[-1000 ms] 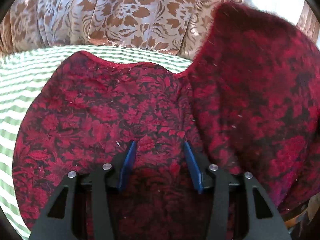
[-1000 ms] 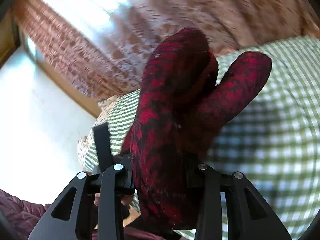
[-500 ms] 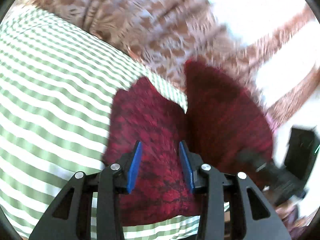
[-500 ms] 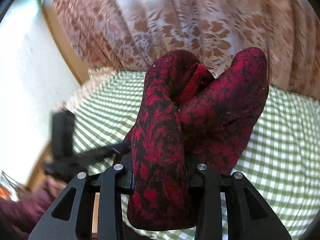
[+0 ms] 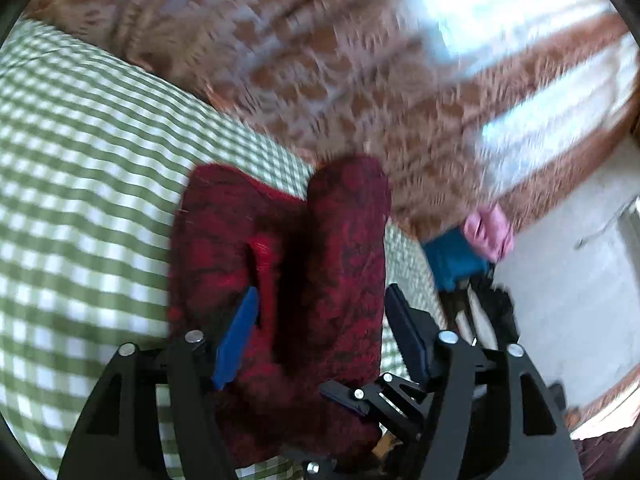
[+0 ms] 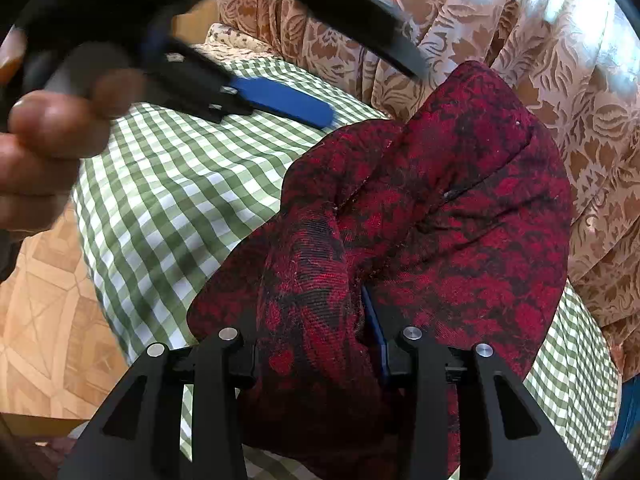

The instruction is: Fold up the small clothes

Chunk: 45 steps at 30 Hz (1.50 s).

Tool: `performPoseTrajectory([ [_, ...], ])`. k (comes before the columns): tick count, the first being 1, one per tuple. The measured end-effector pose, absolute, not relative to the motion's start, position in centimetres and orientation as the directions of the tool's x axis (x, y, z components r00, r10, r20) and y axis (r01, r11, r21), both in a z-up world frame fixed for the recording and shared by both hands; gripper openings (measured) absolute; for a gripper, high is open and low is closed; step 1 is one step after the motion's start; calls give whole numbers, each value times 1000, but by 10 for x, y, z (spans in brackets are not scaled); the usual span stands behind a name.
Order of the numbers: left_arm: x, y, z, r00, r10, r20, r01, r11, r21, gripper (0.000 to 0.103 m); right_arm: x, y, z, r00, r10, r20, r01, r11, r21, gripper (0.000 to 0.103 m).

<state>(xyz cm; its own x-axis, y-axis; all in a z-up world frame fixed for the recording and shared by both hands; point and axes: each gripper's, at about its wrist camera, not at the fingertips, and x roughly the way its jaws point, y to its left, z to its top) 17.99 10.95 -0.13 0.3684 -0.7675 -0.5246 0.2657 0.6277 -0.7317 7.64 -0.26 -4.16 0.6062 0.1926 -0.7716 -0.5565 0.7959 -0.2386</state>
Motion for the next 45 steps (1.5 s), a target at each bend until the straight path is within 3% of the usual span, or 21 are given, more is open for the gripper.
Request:
performPoseTrajectory([
  [2,188,89,0,342,-741,-578,282,668,-689,62,71,-6,-41,615,201,-762,-564,788,-247,42],
  [3,190,80,1,322,-739,-591,302,672,-676,53,67,-6,-42,619,206,-758,-569,783,-252,42],
  [4,190,72,3,307,-730,-611,326,684,-653,28,67,-3,-43,620,212,-755,-573,780,-252,45],
  [5,190,62,6,327,-681,-655,339,732,-591,20,64,-5,-41,621,230,-750,-579,779,-240,52],
  [6,190,58,9,342,-661,-668,345,750,-565,18,62,-6,-39,617,254,-745,-589,776,-223,60],
  [7,191,57,11,345,-658,-669,343,752,-563,16,55,-9,-35,603,292,-742,-612,766,-196,79],
  [8,192,57,14,355,-643,-678,331,765,-552,16,49,-14,-29,586,340,-736,-639,752,-161,85],
  [10,193,60,20,362,-632,-686,319,775,-546,15,41,-32,-12,529,441,-725,-681,731,-52,85],
  [13,190,68,26,371,-606,-704,323,795,-514,15,35,-84,17,363,650,-667,-699,664,267,85],
  [17,188,75,26,376,-571,-730,314,819,-480,16,34,-151,45,413,724,-552,-615,669,417,85],
  [19,186,79,23,376,-560,-738,306,827,-472,16,41,-165,43,491,646,-584,-556,749,361,83],
  [23,183,87,17,377,-531,-759,280,846,-454,16,48,-138,18,500,563,-658,-519,803,292,69],
  [29,188,100,-18,350,-353,-868,168,935,-312,23,45,-30,-39,582,310,-751,-595,793,-133,71],
  [31,190,104,-34,356,-310,-882,131,951,-281,27,46,-10,-64,621,266,-737,-592,776,-219,73],
  [33,188,112,-45,378,-332,-864,83,942,-325,30,42,-8,-70,654,258,-711,-586,768,-259,73],
  [35,183,118,-48,408,-354,-841,41,928,-371,38,43,-13,-65,644,281,-711,-593,771,-232,73],
  [37,175,114,-49,456,-332,-826,21,932,-363,39,42,-25,-56,605,342,-719,-618,771,-153,73],
  [40,164,106,-45,510,-275,-815,17,951,-310,39,52,-60,-30,451,507,-734,-651,750,119,73],
  [45,160,96,-39,574,-219,-789,61,973,-225,39,78,-123,22,482,614,-625,-535,771,345,73],
])
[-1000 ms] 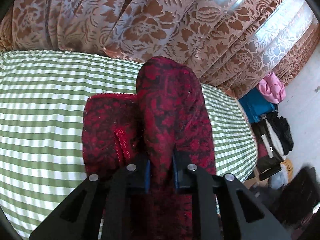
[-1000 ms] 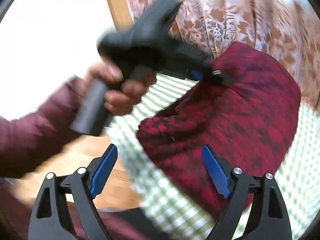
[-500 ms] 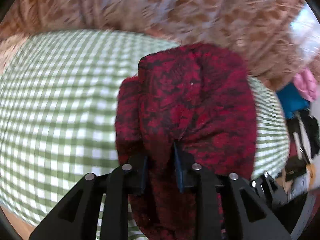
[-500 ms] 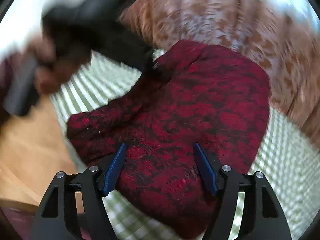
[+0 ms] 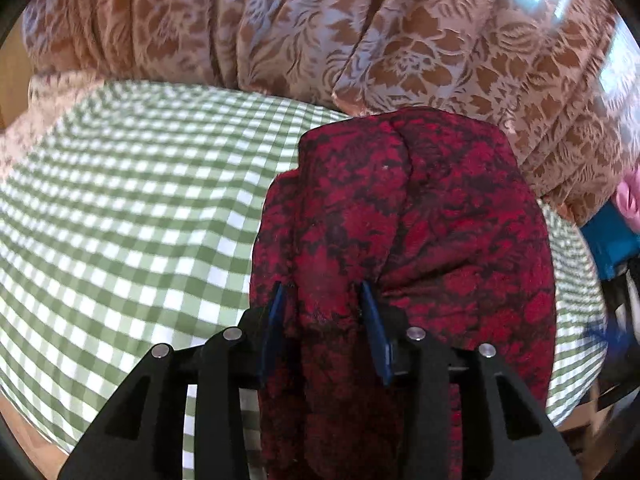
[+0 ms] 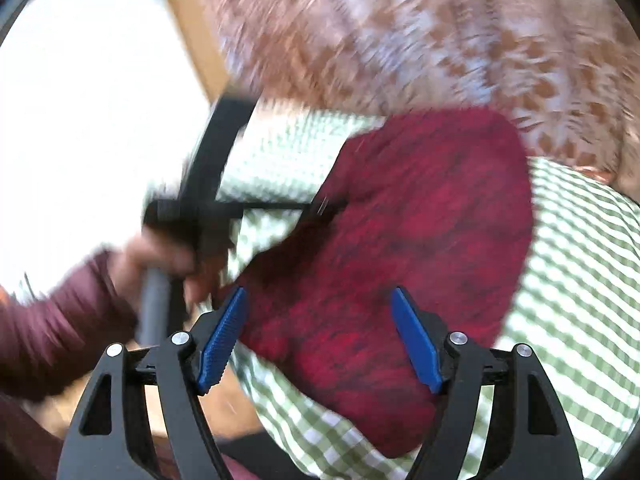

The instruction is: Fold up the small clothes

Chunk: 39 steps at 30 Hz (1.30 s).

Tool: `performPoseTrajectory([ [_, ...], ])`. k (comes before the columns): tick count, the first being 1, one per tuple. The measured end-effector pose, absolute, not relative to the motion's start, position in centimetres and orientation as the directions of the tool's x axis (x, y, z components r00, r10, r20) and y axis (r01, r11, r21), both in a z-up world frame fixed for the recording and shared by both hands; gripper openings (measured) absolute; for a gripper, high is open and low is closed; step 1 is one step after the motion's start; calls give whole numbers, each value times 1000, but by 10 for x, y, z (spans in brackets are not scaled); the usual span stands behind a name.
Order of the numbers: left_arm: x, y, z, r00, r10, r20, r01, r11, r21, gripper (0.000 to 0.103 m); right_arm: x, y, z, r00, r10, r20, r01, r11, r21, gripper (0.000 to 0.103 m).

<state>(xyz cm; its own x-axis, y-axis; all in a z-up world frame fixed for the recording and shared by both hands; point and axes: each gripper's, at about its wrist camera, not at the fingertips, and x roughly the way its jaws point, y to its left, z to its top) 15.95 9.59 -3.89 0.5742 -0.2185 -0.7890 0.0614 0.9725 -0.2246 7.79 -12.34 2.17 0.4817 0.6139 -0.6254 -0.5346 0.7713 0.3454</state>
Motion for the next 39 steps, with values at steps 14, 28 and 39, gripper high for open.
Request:
performPoseTrajectory([
  [14,167,89,-53,642,-170,-747,47,982,-183,40,214,-92,-53,600,281,-749,-226,958,178,74],
  [28,140,92,-26,695,-64,-716,43,998,-48,83,165,-157,-37,576,467,-671,-232,880,414,100],
  [39,161,139,-67,596,-383,-705,43,893,-449,97,167,-183,-116,349,786,-511,-112,576,809,100],
])
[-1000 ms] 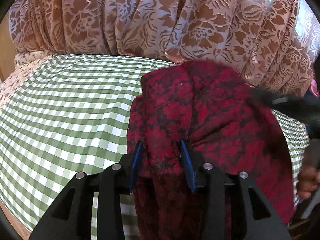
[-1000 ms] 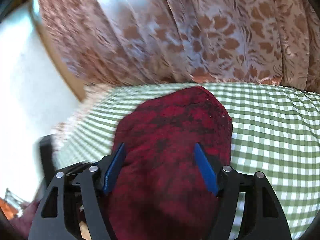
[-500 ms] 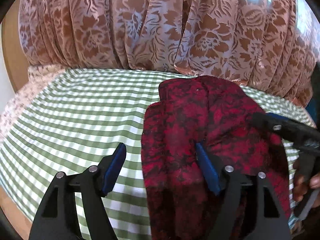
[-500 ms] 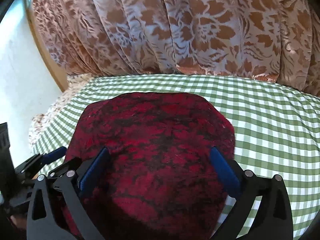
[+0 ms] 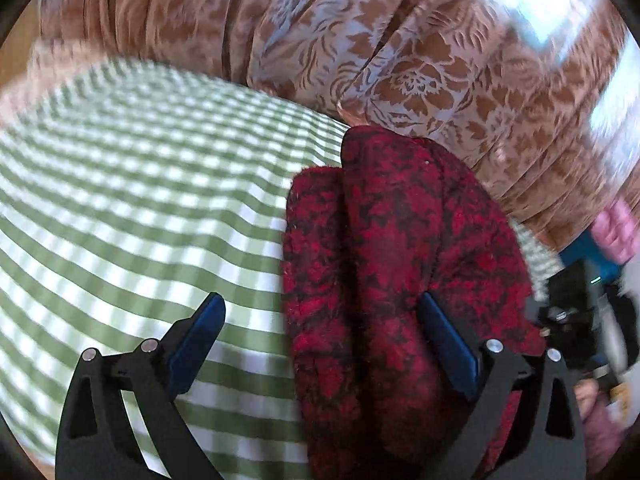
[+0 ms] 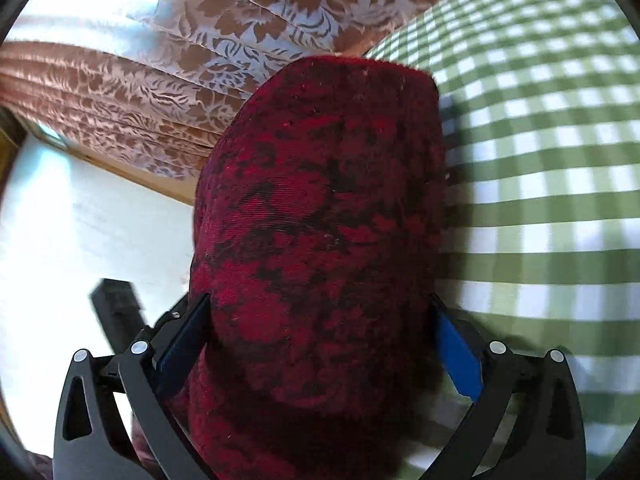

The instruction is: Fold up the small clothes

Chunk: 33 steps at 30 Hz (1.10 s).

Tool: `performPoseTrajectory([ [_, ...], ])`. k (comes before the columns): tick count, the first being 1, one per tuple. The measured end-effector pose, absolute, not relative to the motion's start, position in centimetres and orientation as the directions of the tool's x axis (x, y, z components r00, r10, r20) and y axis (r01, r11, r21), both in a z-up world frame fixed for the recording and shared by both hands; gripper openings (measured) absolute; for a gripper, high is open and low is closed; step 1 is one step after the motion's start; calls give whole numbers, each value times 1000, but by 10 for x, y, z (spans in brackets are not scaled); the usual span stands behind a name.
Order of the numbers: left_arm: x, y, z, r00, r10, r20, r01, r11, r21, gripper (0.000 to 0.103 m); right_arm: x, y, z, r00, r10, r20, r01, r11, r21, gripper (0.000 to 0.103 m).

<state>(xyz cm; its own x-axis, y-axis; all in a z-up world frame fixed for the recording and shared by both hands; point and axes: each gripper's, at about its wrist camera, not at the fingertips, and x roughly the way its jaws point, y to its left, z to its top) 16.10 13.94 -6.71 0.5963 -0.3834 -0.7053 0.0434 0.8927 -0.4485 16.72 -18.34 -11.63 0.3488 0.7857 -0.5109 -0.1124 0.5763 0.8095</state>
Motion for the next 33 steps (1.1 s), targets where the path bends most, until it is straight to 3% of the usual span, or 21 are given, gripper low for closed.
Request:
performPoseTrajectory([
  [3,171,147,-89,554,-522,-649,38,794,-607,96,178,-175,-119,322,807,-495,-135,556,820,100],
  [8,174,143,-108,519,-687,-508,105,641,-760,70,193,-163,-122,265,836,-480,-174,532,829,100],
  [11,167,144,-105,531,-715,-455,140,604,-785,62,193,-159,-112,249,847,-469,-217,521,826,93],
  [14,164,146,-91,550,-722,-420,160,585,-795,61,194,-154,-89,234,864,-445,-284,499,819,86],
  [23,182,173,-3,669,-666,-329,263,627,-733,61,237,-126,-3,182,926,-331,-502,377,779,84],
  [25,198,176,3,688,-640,-343,253,654,-713,61,255,-121,1,168,934,-317,-517,357,778,84],
  [28,227,174,-15,688,-579,-437,173,715,-677,61,291,-119,-20,164,916,-366,-486,398,778,85],
  [31,264,153,-70,581,-500,-642,46,808,-588,58,327,-128,-75,192,820,-540,-346,571,744,92],
  [33,270,145,-87,571,-501,-650,40,808,-588,62,338,-142,-113,208,747,-631,-223,665,713,97],
])
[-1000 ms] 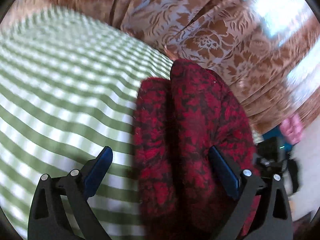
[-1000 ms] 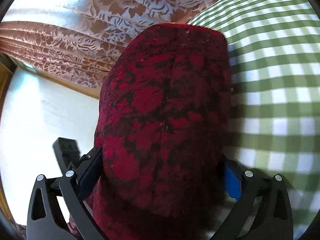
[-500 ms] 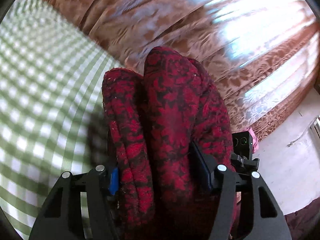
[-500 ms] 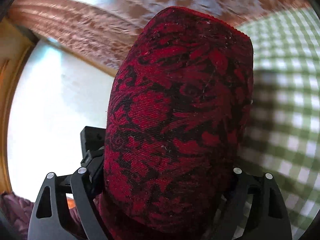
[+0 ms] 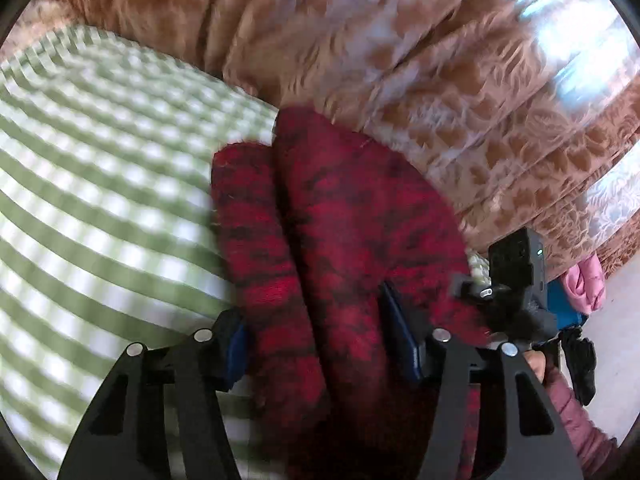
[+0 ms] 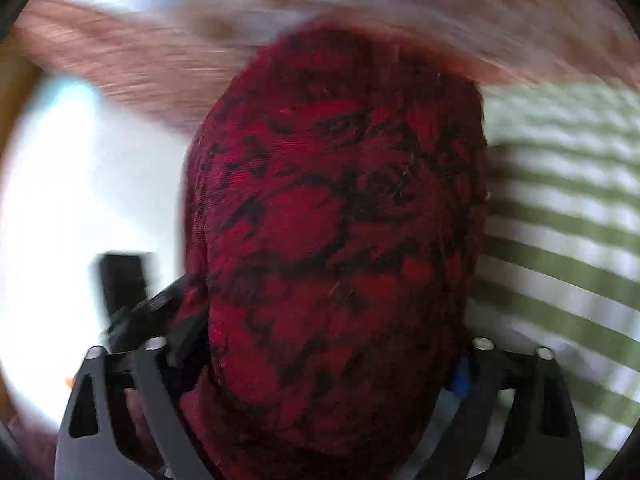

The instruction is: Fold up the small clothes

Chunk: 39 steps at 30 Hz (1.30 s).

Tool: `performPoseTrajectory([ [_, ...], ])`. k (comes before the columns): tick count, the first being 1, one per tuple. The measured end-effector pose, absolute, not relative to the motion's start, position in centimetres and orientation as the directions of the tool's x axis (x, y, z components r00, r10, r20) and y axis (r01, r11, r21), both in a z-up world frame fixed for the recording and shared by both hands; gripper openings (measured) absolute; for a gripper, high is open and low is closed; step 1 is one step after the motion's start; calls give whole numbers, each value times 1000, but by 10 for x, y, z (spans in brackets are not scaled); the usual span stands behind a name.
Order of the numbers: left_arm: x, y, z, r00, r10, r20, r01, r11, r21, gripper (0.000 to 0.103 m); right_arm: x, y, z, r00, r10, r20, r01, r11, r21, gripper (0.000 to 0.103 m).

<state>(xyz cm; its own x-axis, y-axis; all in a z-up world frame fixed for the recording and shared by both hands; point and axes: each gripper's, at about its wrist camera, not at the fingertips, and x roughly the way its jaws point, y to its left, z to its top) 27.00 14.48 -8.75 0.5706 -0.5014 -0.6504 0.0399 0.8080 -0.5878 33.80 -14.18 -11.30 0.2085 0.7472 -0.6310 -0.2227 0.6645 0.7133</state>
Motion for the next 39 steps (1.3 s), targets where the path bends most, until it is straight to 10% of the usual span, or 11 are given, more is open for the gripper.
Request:
performPoseTrajectory([
  [12,259,136,-64,683,-255,-684,-55,916,-397,64,317,-117,-15,521,534,-666,-323,845,425,100],
  [18,250,143,-79,680,-168,-714,-154,919,-364,71,330,-47,-69,570,287,-769,-342,935,95,100],
  [39,170,118,0,764,32,-644,-191,965,-178,81,196,-74,-38,569,401,-718,-356,907,225,100],
])
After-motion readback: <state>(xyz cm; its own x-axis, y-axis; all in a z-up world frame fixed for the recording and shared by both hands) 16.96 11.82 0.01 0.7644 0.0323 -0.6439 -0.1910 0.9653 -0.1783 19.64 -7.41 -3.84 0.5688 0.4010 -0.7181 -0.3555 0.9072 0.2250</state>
